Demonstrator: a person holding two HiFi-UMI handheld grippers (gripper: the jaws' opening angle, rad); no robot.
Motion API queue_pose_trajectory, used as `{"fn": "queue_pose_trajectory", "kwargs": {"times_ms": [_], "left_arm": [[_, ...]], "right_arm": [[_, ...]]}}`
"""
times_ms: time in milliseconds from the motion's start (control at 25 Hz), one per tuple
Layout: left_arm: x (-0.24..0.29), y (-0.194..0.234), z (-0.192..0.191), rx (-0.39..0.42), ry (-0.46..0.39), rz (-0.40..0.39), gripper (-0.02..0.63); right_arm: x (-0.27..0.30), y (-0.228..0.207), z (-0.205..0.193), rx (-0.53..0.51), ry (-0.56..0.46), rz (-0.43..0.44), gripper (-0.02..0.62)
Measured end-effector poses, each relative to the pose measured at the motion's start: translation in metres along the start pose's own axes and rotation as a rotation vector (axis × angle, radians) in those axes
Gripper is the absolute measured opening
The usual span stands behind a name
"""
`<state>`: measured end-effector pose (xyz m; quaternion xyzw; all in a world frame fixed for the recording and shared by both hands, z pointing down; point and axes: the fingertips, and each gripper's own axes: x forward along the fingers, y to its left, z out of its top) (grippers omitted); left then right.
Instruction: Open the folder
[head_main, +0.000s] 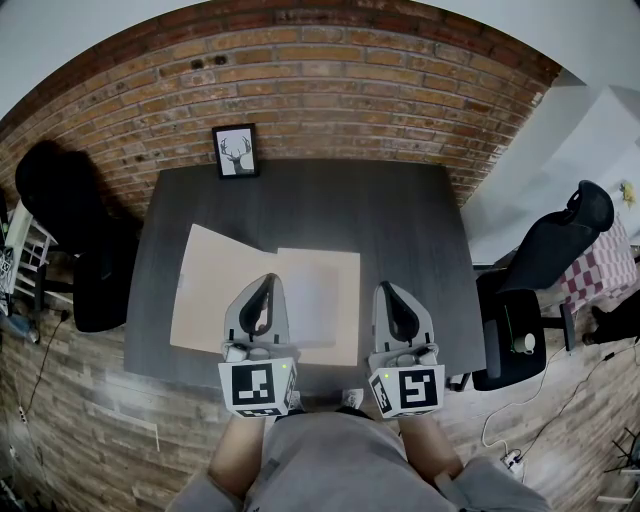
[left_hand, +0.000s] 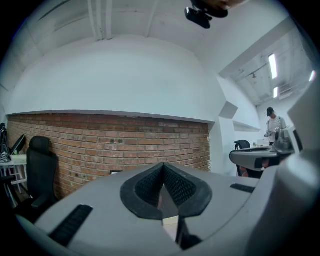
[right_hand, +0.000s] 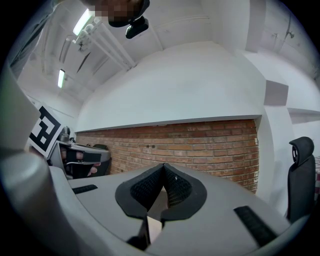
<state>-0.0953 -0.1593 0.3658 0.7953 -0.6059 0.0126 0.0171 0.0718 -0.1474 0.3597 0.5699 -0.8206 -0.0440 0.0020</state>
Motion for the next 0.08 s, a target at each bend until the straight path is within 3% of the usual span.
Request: {"fn": "queue_pose_trajectory", "kwargs": {"times_ms": [80], "left_arm": [[-0.0001, -0.0001, -0.0005, -0.001, 0.001, 0.001, 0.003]], "right_arm": [[0.0000, -0.0001, -0.0006, -0.001, 0.001, 0.000, -0.002]]}}
